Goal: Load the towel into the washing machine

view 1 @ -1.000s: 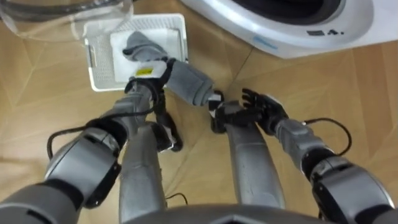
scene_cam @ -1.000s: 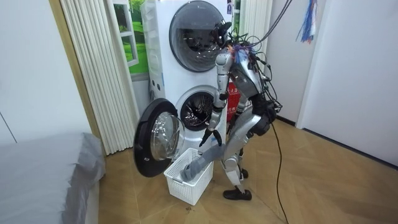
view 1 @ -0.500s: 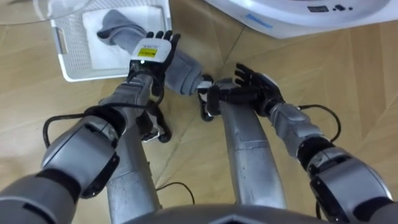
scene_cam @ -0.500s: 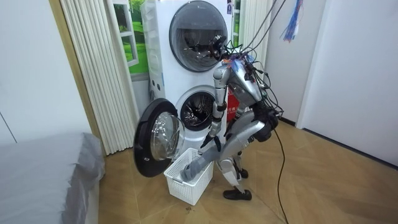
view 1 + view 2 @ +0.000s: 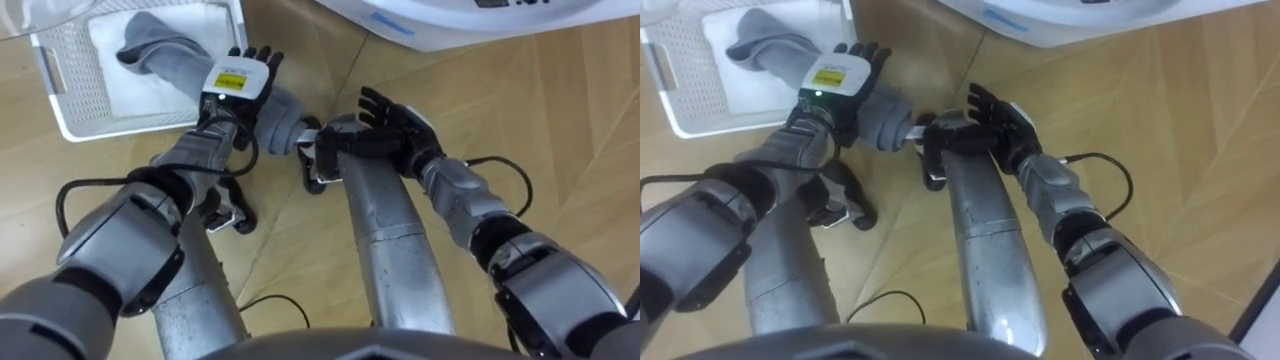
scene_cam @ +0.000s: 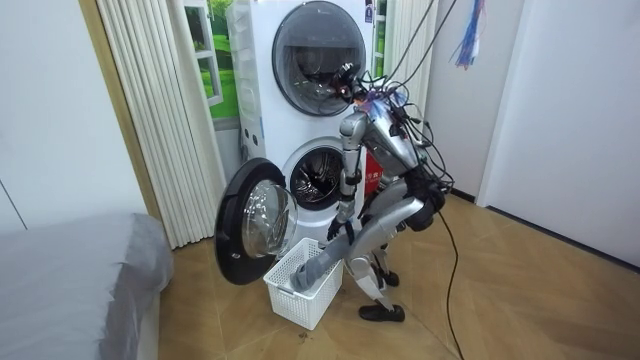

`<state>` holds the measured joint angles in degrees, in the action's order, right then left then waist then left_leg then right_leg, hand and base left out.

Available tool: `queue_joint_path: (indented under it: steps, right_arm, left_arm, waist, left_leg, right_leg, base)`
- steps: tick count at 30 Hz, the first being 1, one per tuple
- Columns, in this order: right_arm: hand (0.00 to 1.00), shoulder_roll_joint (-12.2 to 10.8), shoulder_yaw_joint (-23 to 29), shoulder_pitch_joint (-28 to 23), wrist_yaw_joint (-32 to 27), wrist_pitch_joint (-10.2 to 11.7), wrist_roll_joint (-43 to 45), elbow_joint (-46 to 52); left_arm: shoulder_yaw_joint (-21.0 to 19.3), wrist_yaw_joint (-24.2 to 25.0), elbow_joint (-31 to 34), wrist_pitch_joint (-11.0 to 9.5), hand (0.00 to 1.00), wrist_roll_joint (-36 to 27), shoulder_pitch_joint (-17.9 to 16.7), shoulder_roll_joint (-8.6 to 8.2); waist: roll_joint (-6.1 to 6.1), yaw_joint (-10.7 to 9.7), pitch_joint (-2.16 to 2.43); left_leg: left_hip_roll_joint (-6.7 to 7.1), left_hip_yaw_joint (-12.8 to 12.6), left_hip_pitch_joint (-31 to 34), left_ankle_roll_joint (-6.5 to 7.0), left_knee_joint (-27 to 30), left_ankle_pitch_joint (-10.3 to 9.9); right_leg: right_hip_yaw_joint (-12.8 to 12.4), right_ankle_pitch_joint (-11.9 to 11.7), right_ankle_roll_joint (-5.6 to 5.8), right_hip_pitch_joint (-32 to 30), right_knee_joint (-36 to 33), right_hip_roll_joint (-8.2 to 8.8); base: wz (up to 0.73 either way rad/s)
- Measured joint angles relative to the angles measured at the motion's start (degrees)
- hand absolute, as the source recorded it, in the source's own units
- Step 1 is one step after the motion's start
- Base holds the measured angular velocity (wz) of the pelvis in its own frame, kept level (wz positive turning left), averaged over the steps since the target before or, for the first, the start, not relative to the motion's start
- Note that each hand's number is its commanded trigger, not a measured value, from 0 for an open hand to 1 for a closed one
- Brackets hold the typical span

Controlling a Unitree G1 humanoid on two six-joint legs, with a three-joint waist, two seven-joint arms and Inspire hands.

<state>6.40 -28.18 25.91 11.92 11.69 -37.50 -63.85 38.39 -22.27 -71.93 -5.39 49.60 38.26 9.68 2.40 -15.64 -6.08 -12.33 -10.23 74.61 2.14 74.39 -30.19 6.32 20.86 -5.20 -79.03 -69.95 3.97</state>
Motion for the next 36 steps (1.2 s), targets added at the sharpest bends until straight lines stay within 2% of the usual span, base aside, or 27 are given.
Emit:
queue_joint_path:
  steps: [9, 14, 18, 20, 22, 24, 27, 29, 31, 32, 34, 36]
  right_arm:
    - [0.00, -0.2, 0.1, -0.1, 0.7, 0.2, -0.5, -0.4]
    - [0.00, -0.2, 0.0, -0.7, 0.6, 0.1, -0.4, -0.2]
    - [0.00, -0.2, -0.3, -2.4, 0.2, 0.1, -0.4, -0.2]
    - [0.00, -0.2, -0.7, -3.6, 0.0, 0.0, -0.4, -0.5]
    - [0.00, -0.2, -0.2, -5.6, -0.5, 0.0, 0.1, -0.6]
    - [0.00, -0.2, 0.3, -7.0, -0.5, -0.1, 1.5, -1.0]
    - [0.00, 0.0, 0.3, -7.8, -0.5, -0.1, 4.4, -2.9]
    - [0.00, 0.2, 0.1, -8.0, -0.7, -0.2, 5.5, -4.0]
    - [0.00, 0.5, 0.2, -7.7, -1.4, -0.2, 7.8, -5.4]
    - [0.00, 0.6, 0.2, -7.7, -1.5, -0.2, 8.5, -5.6]
    - [0.00, 1.0, 0.2, -7.2, -2.1, -0.3, 10.9, -7.2]
    - [0.00, 1.3, 0.2, -6.9, -2.5, -0.6, 11.1, -7.8]
  left_arm:
    - [0.1, 0.4, 0.0, 0.0, 1.00, -0.5, 0.2, 1.27]
    - [0.1, 0.9, 0.1, 0.1, 1.00, -0.6, -0.4, 1.29]
    - [1.0, 3.4, 0.2, 0.1, 1.00, -0.6, -2.4, 0.95]
    - [1.3, 4.5, 0.1, 0.0, 1.00, -0.6, -3.6, 0.17]
    - [1.0, 5.8, 0.1, 0.0, 1.00, -0.6, -5.3, -0.33]
    - [0.8, 6.1, 0.1, -0.1, 1.00, -0.6, -6.4, -0.82]
    - [-0.2, 6.5, -0.1, -0.1, 1.00, -0.6, -7.8, -1.13]
    - [-0.3, 6.5, -0.1, -0.3, 1.00, -0.6, -7.7, -1.19]
    - [-1.5, 6.0, 0.0, -1.4, 1.00, -0.6, -7.5, -1.19]
    - [-1.7, 5.6, 0.1, -1.6, 1.00, -0.6, -7.4, -1.20]
    - [-3.6, 3.7, 0.2, -2.7, 1.00, -0.9, -7.2, -1.04]
    - [-5.4, 2.2, 0.6, -3.6, 1.00, -1.8, -6.9, -0.72]
  waist:
    - [1.19, -0.6, 0.22]
    - [1.45, -0.6, 0.36]
    - [1.54, -0.6, 0.43]
    - [1.55, -0.5, 0.50]
    - [1.26, 0.0, 1.00]
    - [1.20, 0.1, 1.10]
    - [0.43, 0.8, 1.56]
    - [-0.01, 2.0, 1.55]
    - [-1.07, 3.1, 1.50]
    - [-1.22, 3.6, 1.48]
    - [-2.97, 4.9, 1.18]
    - [-3.70, 5.6, 1.21]
  left_leg:
    - [-0.05, 1.0, 0.8, -0.22, 1.5, -0.6]
    - [0.11, 1.0, -0.2, -0.21, 1.4, -0.6]
    - [0.56, 1.0, -3.5, -0.29, -0.1, -0.5]
    - [1.17, 0.9, -6.1, -0.52, -1.5, -0.3]
    - [1.38, 0.8, -9.4, -0.74, -4.0, 0.3]
    - [1.89, 0.5, -12.3, -0.87, -6.8, 1.2]
    - [2.10, 0.1, -17.2, -0.95, -11.6, 2.7]
    - [2.11, 0.0, -20.3, -1.30, -14.0, 3.1]
    - [3.29, -0.1, -23.8, -1.18, -17.9, 4.4]
    - [3.32, -0.5, -24.7, -1.07, -18.9, 4.7]
    - [3.49, -0.6, -27.4, -0.94, -22.0, 5.6]
    - [4.23, -0.6, -29.1, -0.85, -24.5, 6.6]
  right_leg:
    - [0.7, 0.8, -0.19, -0.2, -1.2, 0.10]
    - [0.7, 0.8, -0.15, 0.8, -1.0, 0.23]
    - [0.7, 0.8, -0.08, 4.0, 0.0, 0.31]
    - [0.6, 0.8, -0.01, 6.5, 1.1, 0.57]
    - [0.9, 0.6, 0.15, 9.9, 3.4, 0.53]
    - [1.0, 0.1, 0.31, 13.0, 5.9, 0.60]
    - [1.6, -1.1, 0.61, 18.1, 10.8, 0.43]
    - [1.7, -1.8, 0.78, 21.4, 13.7, -0.08]
    - [1.7, -2.4, 1.40, 25.0, 16.9, 0.28]
    - [1.5, -2.7, 1.51, 25.6, 17.7, 0.24]
    - [1.8, -3.7, 1.80, 28.6, 21.1, 0.10]
    - [1.8, -3.9, 2.12, 30.0, 22.7, 0.78]
  base:
    - [0.01]
    - [0.00]
    - [0.03]
    - [0.08]
    - [0.05]
    - [0.09]
    - [0.04]
    - [-0.04]
    - [0.13]
    - [0.00]
    - [-0.02]
    - [0.15]
